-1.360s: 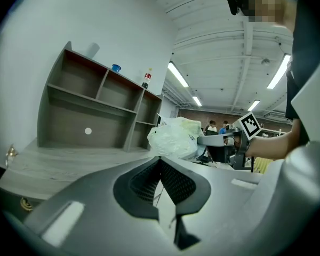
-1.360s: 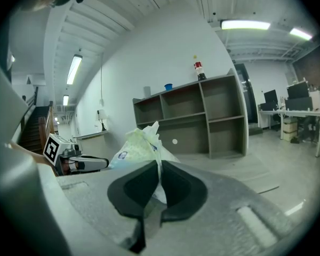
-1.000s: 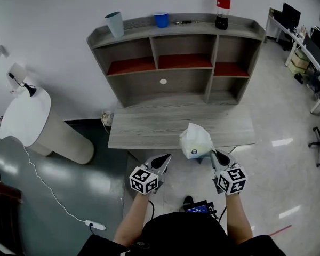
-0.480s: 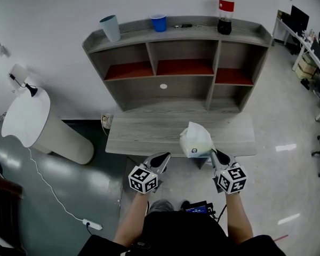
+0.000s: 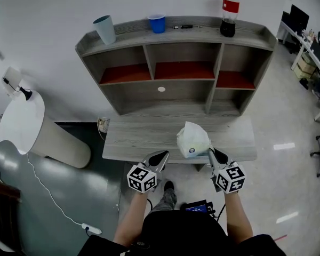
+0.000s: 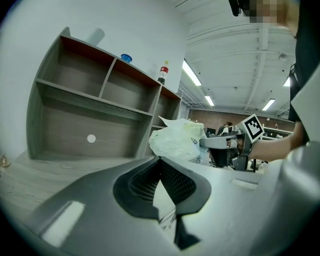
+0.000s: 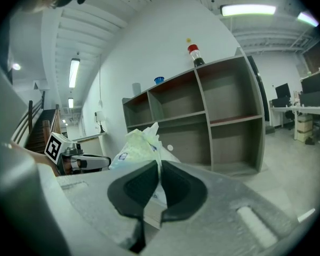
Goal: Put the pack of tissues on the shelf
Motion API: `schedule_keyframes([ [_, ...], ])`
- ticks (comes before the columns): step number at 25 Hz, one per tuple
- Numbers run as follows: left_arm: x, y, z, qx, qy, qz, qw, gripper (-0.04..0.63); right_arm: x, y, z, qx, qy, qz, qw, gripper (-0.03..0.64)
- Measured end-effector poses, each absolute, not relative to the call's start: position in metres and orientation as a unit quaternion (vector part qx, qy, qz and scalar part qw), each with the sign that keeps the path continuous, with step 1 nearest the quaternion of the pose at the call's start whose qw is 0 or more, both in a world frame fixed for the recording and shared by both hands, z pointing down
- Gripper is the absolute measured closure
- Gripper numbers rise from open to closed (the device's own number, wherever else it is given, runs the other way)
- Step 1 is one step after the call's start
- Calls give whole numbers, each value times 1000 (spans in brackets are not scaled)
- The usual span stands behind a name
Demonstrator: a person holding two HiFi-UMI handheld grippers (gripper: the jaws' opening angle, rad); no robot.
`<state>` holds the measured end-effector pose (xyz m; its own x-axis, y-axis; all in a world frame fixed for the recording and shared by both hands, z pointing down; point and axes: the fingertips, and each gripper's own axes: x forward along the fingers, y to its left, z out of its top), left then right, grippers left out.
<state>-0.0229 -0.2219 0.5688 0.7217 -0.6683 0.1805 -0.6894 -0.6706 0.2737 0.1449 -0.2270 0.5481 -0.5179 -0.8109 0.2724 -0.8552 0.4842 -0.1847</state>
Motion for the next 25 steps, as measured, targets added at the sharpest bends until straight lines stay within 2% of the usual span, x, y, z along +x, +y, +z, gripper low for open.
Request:
schedule_keyframes([
  [25, -30, -383, 561, 943, -291, 29, 158, 595, 113, -362, 541, 537, -829, 140, 75, 604],
])
